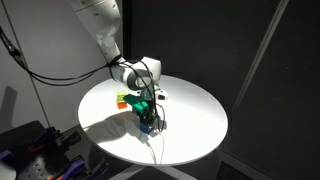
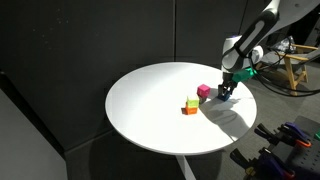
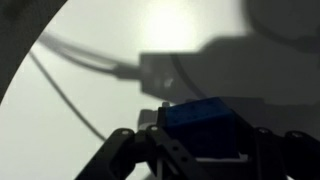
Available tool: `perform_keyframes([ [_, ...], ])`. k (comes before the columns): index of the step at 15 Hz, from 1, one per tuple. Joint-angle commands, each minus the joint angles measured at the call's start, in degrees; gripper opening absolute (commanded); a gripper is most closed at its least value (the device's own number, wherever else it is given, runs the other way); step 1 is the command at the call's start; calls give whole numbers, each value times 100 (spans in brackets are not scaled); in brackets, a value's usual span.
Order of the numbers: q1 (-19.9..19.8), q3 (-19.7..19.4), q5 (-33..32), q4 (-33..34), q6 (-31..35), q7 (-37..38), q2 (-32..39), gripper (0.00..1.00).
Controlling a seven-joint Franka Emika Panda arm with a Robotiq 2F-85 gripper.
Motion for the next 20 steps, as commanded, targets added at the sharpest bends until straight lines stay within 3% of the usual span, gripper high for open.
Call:
perform_keyframes([
  [1, 83, -93, -80, -16, -154, 179, -172, 34],
  [10, 277, -221, -90, 48, -687, 672, -601, 34],
  [20, 303, -138, -29, 542, -929, 966, -485, 34],
])
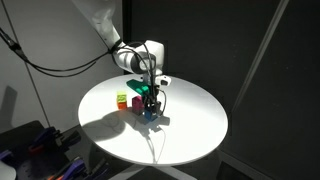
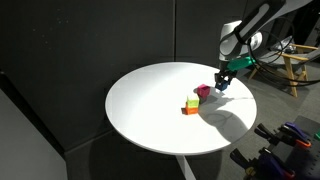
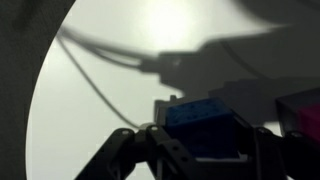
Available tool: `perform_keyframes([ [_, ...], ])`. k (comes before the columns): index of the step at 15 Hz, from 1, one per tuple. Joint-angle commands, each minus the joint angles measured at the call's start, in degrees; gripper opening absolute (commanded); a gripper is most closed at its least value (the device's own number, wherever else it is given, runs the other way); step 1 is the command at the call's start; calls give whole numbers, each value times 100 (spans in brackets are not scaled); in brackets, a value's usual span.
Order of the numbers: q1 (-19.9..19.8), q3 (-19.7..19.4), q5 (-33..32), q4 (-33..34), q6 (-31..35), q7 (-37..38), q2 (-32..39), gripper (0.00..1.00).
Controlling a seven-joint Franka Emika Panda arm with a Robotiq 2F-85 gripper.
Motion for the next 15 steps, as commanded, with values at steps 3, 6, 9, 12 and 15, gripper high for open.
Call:
perform_keyframes([
  [3, 88, 42, -29, 304, -269, 167, 85, 34],
  [6, 142, 76, -34, 348, -260, 168, 146, 34],
  [9, 181, 104, -23, 400, -255, 149, 223, 34],
  [12, 197, 142, -1, 458, -266, 125, 306, 34],
  [15, 200, 188, 24, 493, -288, 106, 342, 34],
])
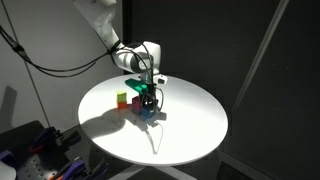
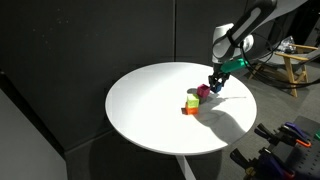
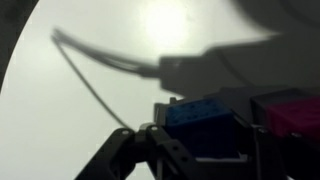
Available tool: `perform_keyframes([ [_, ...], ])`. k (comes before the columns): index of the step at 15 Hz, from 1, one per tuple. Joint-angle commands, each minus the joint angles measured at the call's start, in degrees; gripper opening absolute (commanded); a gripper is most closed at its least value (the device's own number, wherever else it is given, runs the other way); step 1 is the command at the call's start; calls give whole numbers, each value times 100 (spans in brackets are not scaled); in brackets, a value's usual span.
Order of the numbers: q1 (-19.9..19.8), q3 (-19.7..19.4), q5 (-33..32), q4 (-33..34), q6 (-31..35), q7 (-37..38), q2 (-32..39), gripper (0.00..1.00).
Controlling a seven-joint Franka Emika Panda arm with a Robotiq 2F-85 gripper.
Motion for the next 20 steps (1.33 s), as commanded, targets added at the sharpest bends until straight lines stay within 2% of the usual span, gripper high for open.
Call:
perform_keyframes([
  [1, 2, 68, 22, 193, -166, 57, 77, 34],
  [10, -10, 223, 64, 217, -136, -41, 64, 34],
  [20, -30, 211, 62, 277, -174, -25, 168, 34],
])
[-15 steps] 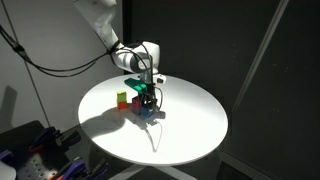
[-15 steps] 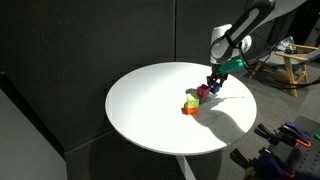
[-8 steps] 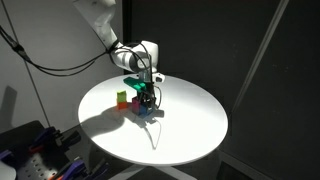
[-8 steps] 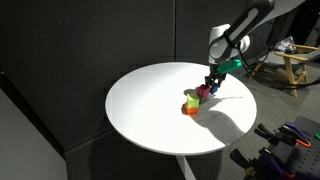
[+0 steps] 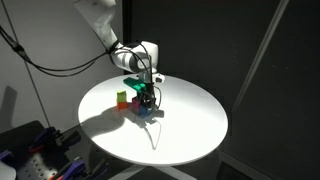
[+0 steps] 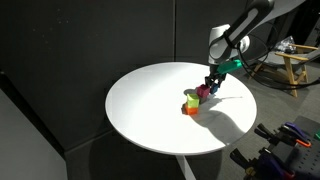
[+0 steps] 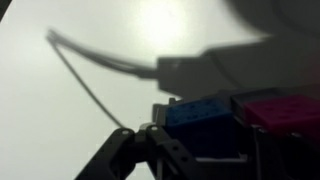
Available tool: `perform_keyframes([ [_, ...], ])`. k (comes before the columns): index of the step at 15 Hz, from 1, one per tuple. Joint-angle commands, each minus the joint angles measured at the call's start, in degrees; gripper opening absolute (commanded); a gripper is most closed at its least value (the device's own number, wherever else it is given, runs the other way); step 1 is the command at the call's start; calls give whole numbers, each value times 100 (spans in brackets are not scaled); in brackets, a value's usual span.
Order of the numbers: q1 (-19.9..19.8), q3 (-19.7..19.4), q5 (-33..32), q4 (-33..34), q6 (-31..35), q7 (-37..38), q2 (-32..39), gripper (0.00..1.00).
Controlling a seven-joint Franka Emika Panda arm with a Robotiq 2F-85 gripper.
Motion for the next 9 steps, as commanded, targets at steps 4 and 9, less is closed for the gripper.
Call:
perform_keyframes([
  [4, -58, 1, 73, 191, -169, -42, 139, 34],
  [9, -45, 23, 77, 192, -153, -58, 148, 34],
])
